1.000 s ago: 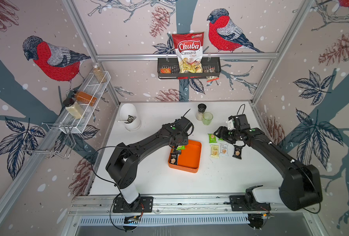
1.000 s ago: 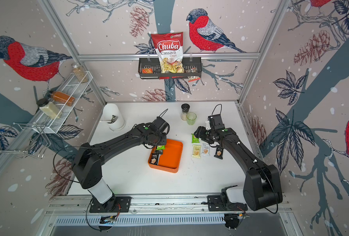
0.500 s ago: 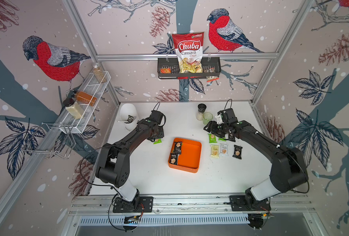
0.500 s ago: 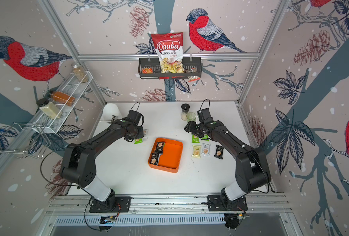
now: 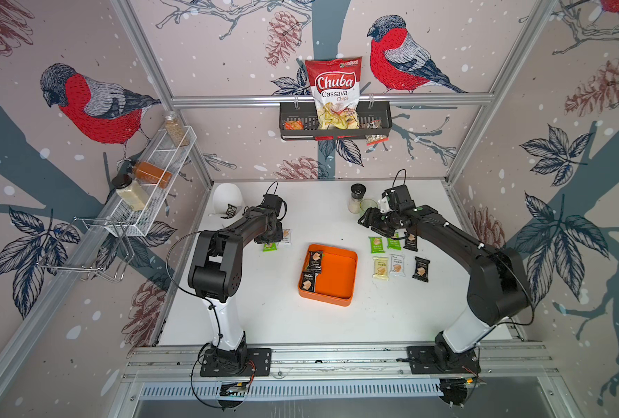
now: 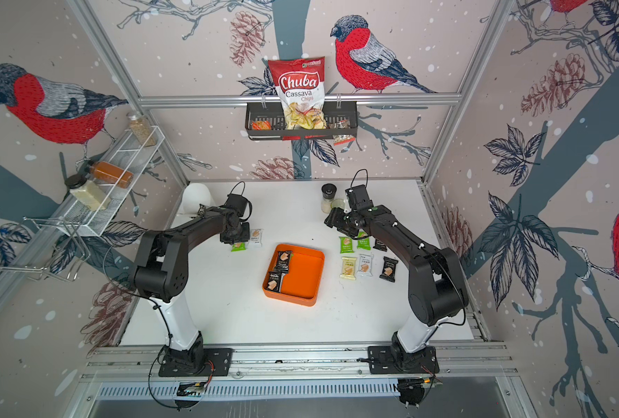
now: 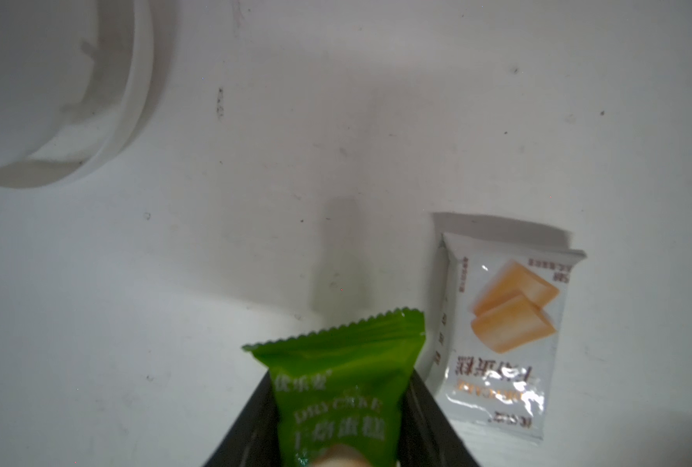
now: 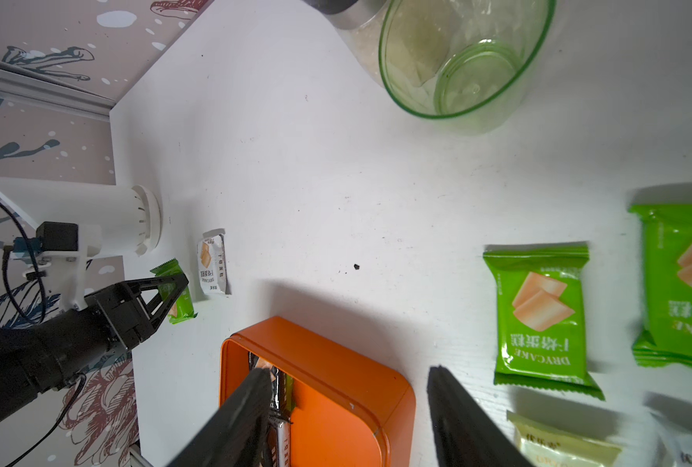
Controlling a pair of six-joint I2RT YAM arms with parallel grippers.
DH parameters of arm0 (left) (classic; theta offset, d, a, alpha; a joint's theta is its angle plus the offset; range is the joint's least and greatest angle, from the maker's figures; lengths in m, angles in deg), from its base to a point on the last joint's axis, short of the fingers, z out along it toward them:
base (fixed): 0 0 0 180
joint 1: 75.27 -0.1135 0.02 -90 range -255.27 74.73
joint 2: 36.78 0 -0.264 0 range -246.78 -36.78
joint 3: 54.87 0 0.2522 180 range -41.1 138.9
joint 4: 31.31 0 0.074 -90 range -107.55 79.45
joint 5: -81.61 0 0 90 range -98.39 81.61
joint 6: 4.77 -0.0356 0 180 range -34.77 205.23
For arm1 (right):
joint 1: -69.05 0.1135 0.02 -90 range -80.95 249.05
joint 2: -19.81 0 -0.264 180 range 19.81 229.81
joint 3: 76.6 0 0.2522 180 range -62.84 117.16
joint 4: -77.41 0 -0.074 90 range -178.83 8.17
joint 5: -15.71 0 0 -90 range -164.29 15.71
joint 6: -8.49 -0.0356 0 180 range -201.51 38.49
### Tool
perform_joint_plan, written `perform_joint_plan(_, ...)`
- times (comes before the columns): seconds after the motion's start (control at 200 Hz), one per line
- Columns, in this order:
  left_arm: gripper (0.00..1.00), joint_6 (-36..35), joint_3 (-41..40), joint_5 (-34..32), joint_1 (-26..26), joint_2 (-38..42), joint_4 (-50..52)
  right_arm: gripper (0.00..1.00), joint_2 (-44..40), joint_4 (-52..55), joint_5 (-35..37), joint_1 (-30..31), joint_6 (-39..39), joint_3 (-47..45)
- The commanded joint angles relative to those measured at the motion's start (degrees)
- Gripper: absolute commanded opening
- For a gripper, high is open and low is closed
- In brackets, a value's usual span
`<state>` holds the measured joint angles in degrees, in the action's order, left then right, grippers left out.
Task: Take the cookies out of the storage box
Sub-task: Place the cookie at the center of the board.
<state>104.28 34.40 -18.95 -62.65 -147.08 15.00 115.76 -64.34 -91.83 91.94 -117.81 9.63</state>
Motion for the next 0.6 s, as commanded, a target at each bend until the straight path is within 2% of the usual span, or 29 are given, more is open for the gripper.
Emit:
perform_joint_plan(0.0,0.39,-2.0,1.4,-0.6,-0.5,-2.3,-0.5,0.67,0.3,0.3,0.2,-0.2,0.5,0.7)
perform_joint_plan(0.21,0.41,-2.6,3.1,-0.2,-0.7,-5.1,-0.4,0.67,0.3,1.0,0.1,-1.1,0.9,0.8)
perform_joint_plan(0.33,0.56,-2.5,3.8,-0.2,-0.8,-5.2,0.3,0.67,0.0,1.3,0.3,-1.7,1.5,0.9)
perform_joint_plan(0.595,0.62,0.4,4.0,3.9,-0.7,1.0,2.4,0.67,0.1,1.7,-0.5,-3.1,2.6,1.0)
